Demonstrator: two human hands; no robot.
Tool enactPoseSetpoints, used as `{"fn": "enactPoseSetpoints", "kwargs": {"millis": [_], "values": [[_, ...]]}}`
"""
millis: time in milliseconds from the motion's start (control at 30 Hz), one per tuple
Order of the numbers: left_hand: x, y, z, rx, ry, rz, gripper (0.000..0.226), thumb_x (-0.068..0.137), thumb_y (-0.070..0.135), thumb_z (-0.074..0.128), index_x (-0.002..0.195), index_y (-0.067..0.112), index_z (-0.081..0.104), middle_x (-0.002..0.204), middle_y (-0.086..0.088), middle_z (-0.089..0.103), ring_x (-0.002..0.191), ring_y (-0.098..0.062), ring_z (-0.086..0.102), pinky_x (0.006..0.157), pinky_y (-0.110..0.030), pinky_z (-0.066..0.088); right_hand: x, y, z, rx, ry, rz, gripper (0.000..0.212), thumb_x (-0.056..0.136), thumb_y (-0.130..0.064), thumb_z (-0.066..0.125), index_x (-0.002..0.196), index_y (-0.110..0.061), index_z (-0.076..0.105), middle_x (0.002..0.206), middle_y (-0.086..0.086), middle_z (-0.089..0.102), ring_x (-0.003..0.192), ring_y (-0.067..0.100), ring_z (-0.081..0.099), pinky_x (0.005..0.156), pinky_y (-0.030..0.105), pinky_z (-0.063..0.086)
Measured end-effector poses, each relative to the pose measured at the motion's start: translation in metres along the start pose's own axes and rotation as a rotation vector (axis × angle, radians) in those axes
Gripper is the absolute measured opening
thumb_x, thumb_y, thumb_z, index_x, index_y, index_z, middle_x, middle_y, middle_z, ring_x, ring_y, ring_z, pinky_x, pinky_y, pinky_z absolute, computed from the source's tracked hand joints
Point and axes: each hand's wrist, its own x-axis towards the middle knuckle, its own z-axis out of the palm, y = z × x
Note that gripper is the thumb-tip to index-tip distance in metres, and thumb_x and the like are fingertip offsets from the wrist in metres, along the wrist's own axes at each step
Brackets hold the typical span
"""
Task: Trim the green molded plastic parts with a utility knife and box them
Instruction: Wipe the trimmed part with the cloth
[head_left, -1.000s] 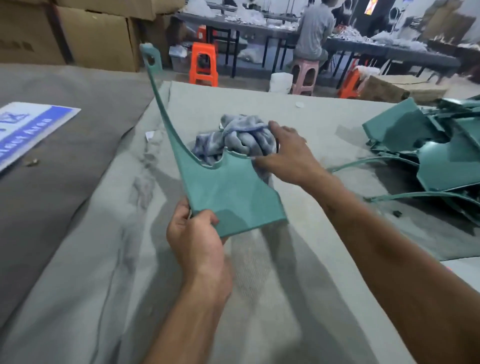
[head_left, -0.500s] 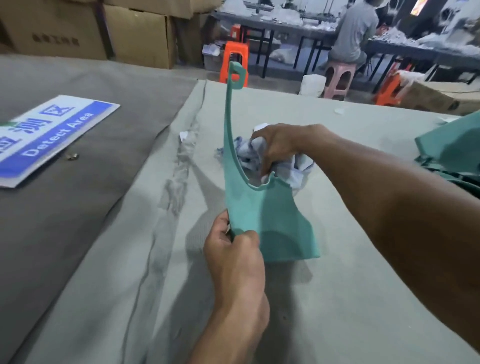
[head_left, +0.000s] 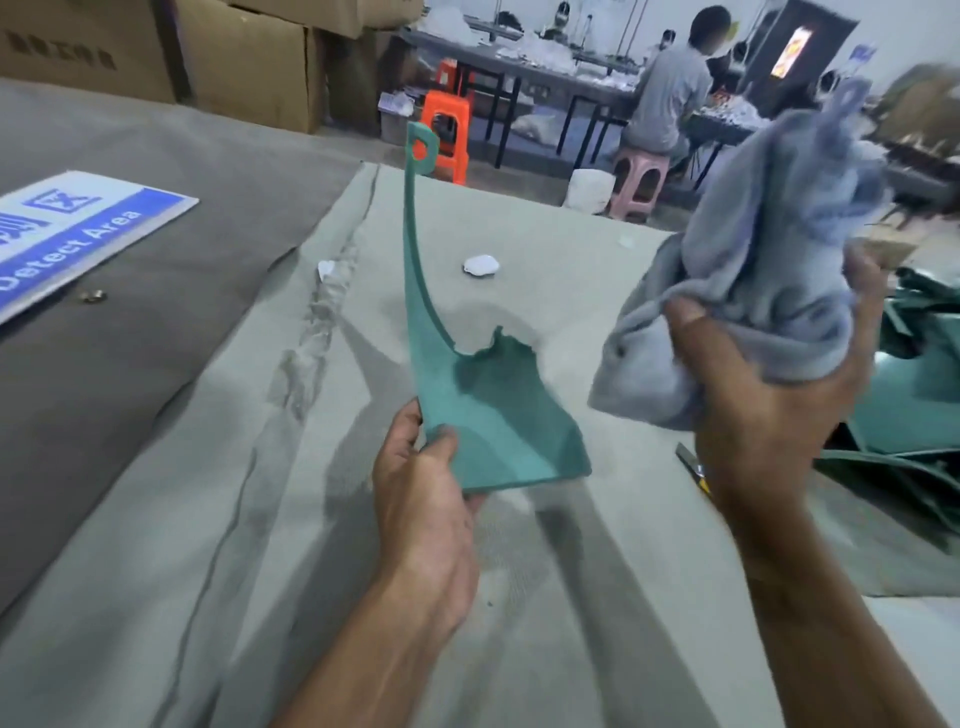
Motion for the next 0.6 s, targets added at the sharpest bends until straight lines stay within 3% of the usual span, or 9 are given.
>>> {"fn": "enactPoseSetpoints", "kwargs": {"millis": [67, 167, 267, 333, 400, 500, 600], "values": [[-0.003, -0.002, 0.003, -0.005, -0.048, -0.037, 0.033, 0.105, 0.002, 0.041, 0.122, 0.015, 0.067, 0.109, -0.009, 0.078, 0.092, -0.024, 0.075, 0.080, -0.043, 0.061, -0.045, -0.016, -0.006, 0.047, -0.068, 0.022, 0.076, 0.079, -0.022, 0.086, 0.141, -0.001, 0.046, 0.136, 0.020, 0.063, 0.123, 0.031, 0.065, 0.105, 0.039, 0.053], [-0.007, -0.004, 0.004, 0.066, -0.174, -0.055, 0.032, 0.103, 0.003, 0.044, 0.121, 0.015, 0.067, 0.109, -0.016, 0.076, 0.091, -0.030, 0.075, 0.077, -0.041, 0.061, -0.085, -0.016, -0.001, 0.017, -0.201, -0.014, 0.087, 0.076, -0.019, 0.087, 0.148, -0.012, 0.038, 0.151, 0.007, 0.052, 0.139, 0.023, 0.054, 0.112, 0.031, 0.045], [-0.013, -0.008, 0.002, 0.083, -0.296, -0.045, 0.029, 0.097, 0.004, 0.050, 0.117, 0.015, 0.068, 0.109, -0.013, 0.077, 0.096, -0.033, 0.073, 0.084, -0.042, 0.062, -0.089, -0.008, 0.004, 0.000, -0.342, 0.074, 0.113, 0.073, -0.012, 0.091, 0.159, -0.013, 0.018, 0.168, 0.012, 0.027, 0.154, 0.031, 0.033, 0.122, 0.055, 0.035], [-0.014, -0.010, 0.000, 0.146, -0.327, -0.001, 0.033, 0.096, -0.004, 0.051, 0.116, 0.014, 0.069, 0.107, -0.010, 0.078, 0.098, -0.034, 0.075, 0.085, -0.043, 0.062, -0.088, -0.009, 0.009, -0.001, -0.402, 0.209, 0.113, 0.075, -0.021, 0.091, 0.161, -0.022, 0.018, 0.165, 0.007, 0.036, 0.150, 0.027, 0.043, 0.116, 0.057, 0.042], [-0.015, -0.009, 0.000, 0.139, -0.350, 0.007, 0.037, 0.094, -0.009, 0.051, 0.120, 0.012, 0.068, 0.110, -0.015, 0.077, 0.099, -0.036, 0.075, 0.085, -0.045, 0.062, -0.087, -0.012, 0.007, -0.038, -0.429, 0.242, 0.102, 0.076, -0.027, 0.090, 0.156, -0.029, 0.027, 0.153, -0.006, 0.053, 0.138, 0.020, 0.056, 0.107, 0.050, 0.052], [-0.015, -0.007, -0.002, 0.081, -0.376, -0.001, 0.031, 0.101, 0.001, 0.051, 0.126, 0.012, 0.065, 0.117, -0.015, 0.075, 0.105, -0.032, 0.073, 0.086, -0.039, 0.062, -0.082, -0.019, 0.007, -0.148, -0.391, 0.229, 0.086, 0.072, -0.030, 0.085, 0.143, -0.046, 0.039, 0.128, -0.021, 0.066, 0.111, 0.009, 0.070, 0.087, 0.041, 0.061], [-0.013, -0.007, -0.005, 0.012, -0.376, -0.053, 0.034, 0.096, 0.005, 0.053, 0.123, 0.015, 0.070, 0.119, -0.015, 0.074, 0.105, -0.029, 0.074, 0.085, -0.039, 0.062, -0.084, -0.024, 0.005, -0.164, -0.443, 0.242, 0.076, 0.068, -0.033, 0.083, 0.133, -0.047, 0.045, 0.110, -0.019, 0.071, 0.091, 0.011, 0.073, 0.072, 0.044, 0.062]]}}
